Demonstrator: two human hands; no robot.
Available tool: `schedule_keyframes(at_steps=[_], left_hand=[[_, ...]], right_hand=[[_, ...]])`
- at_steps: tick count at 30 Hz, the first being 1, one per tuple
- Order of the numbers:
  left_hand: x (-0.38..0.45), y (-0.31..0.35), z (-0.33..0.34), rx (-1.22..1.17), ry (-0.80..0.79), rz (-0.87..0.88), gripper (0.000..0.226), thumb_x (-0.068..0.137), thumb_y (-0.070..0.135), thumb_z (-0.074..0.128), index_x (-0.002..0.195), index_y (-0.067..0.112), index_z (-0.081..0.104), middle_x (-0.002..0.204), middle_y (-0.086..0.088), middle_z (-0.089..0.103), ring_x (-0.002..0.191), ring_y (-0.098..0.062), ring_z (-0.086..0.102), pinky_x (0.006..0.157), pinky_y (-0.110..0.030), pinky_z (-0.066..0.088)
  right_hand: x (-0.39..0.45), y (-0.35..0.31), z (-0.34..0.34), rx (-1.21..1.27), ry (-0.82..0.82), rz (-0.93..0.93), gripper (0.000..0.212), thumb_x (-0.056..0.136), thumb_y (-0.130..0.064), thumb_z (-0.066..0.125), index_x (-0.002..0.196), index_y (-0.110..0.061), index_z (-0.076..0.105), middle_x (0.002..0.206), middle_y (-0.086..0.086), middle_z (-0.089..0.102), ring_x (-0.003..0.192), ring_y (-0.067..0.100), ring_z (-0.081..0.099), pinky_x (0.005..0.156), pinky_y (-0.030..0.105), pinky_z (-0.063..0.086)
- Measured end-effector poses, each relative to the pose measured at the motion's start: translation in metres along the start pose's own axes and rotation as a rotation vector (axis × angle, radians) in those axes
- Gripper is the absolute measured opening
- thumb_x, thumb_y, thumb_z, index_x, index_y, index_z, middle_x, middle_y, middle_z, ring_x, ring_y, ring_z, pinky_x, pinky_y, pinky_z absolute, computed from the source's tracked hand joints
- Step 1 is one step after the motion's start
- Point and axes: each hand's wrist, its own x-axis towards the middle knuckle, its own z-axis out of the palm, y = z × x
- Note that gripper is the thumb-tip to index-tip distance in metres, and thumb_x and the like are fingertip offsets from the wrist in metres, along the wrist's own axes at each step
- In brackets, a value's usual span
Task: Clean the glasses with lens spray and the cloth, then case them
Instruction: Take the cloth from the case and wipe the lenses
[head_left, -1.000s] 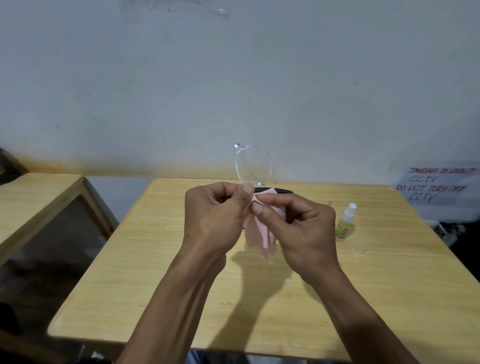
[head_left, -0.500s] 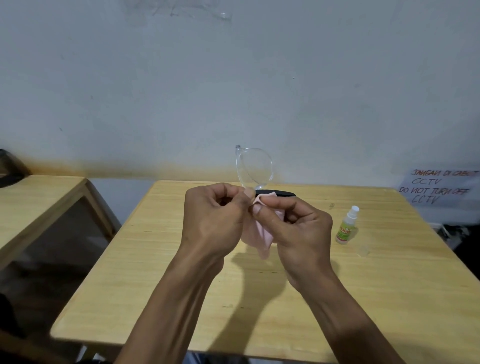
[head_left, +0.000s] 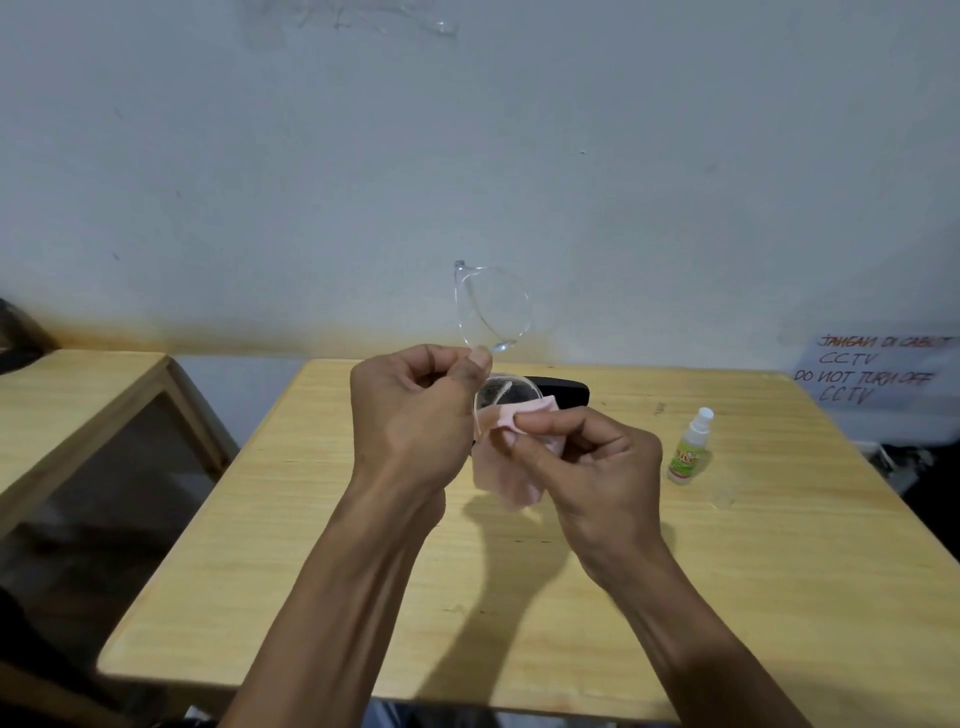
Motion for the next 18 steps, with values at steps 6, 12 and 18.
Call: schedule_keyframes(at_steps=[6, 12, 18], left_hand=[[-0.005, -0.003, 0.001, 0.033, -0.066, -0.014, 0.023, 0.085, 0.006, 0.072, 0.063, 0.006, 0.066, 0.046, 0.006, 0.062, 0.042, -0.004, 0.057, 0.044, -0.014, 0.046], [-0.004, -0.002, -0.004, 0.086, -0.121, 0.040, 0.023, 0.085, 0.005, 0.071, 0.062, 0.006, 0.068, 0.051, 0.002, 0.064, 0.047, -0.007, 0.057, 0.049, -0.015, 0.048], [0.000, 0.000, -0.004, 0.012, -0.040, 0.019, 0.023, 0.084, 0.005, 0.073, 0.062, 0.006, 0.065, 0.049, 0.003, 0.060, 0.043, -0.004, 0.053, 0.042, -0.012, 0.044]], right_hand=[[0.004, -0.002, 0.011, 0.012, 0.012, -0.035, 0.027, 0.075, 0.008, 0.080, 0.073, -0.019, 0.078, 0.076, -0.005, 0.079, 0.076, 0.011, 0.076, 0.074, 0.024, 0.058], [0.009, -0.008, 0.009, 0.133, 0.021, 0.040, 0.013, 0.064, -0.010, 0.086, 0.075, -0.015, 0.079, 0.084, 0.006, 0.080, 0.079, 0.018, 0.075, 0.078, 0.033, 0.059], [0.009, -0.007, -0.003, 0.134, 0.034, 0.035, 0.014, 0.061, -0.013, 0.084, 0.073, -0.017, 0.079, 0.081, 0.002, 0.078, 0.074, 0.014, 0.073, 0.073, 0.025, 0.056]])
